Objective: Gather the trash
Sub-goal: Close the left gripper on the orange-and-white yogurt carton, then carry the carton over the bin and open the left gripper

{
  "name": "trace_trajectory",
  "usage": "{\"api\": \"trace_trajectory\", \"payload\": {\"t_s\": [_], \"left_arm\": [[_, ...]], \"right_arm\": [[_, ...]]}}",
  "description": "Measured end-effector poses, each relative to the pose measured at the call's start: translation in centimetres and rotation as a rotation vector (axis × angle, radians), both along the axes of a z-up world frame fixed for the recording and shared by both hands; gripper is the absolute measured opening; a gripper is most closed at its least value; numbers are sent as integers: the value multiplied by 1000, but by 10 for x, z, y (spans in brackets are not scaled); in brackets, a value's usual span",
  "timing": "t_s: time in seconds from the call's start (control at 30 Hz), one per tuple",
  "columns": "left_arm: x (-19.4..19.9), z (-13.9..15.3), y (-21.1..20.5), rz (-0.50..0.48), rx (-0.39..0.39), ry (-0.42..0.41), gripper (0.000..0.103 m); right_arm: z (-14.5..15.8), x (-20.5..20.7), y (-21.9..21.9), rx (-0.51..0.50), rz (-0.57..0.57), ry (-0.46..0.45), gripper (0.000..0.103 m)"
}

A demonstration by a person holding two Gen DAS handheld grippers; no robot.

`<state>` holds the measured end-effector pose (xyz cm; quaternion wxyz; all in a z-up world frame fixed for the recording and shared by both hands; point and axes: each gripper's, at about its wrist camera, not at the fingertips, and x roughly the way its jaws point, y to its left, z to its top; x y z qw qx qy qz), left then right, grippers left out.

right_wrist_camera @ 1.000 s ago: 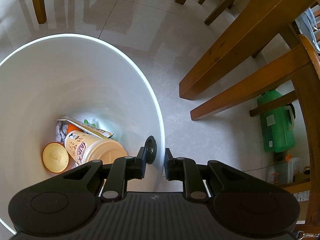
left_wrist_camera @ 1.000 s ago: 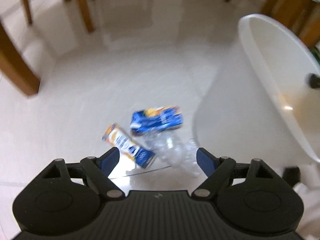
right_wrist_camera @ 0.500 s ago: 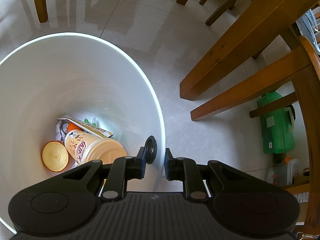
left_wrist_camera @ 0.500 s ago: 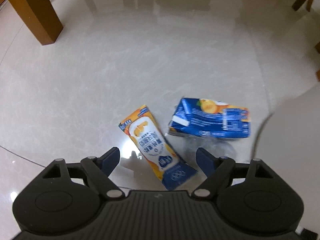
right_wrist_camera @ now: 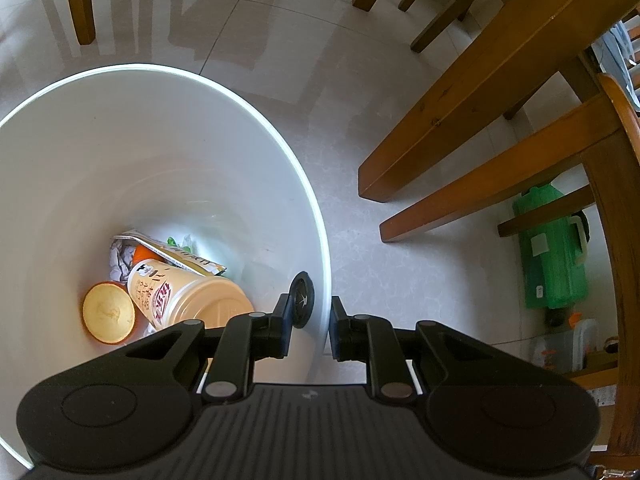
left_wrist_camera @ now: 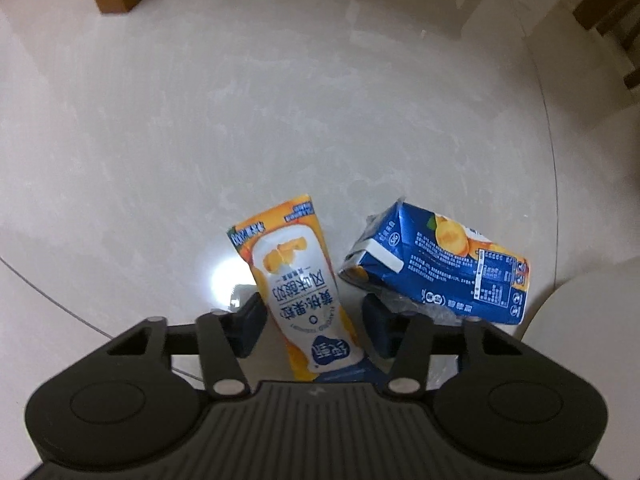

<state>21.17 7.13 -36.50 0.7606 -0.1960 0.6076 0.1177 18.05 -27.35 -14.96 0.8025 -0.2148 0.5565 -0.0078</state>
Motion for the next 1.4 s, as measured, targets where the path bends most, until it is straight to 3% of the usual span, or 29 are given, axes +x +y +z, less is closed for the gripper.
{"api": "trace_trajectory", "payload": {"t_s": [0.17,0.47,0.7,0.9,1.0,1.23,1.4], "left_arm": [[-5,0,0,6,-9,-11,32],[-4,22,-1,-107,39,-6,31],[-12,63,-6,-252,98,-3,31],[-23,129,-18,-401,105,-50,31],[-33,174,-25,-475,64,-97,31],[-43,293,-58,-631,-18,-276,31],[-39,349,-94,-712,-79,-417,31]], "right_arm": [[0,0,0,-1,1,0,22],[0,0,0,-5,1,-3,22],[-1,-1,0,-4,-2,-4,22],[-1,0,0,-3,-11,-3,22],[-1,0,0,-5,-13,-5,22],[0,0,0,-3,-15,-5,22],[-1,0,0,-3,-16,-6,22]]}}
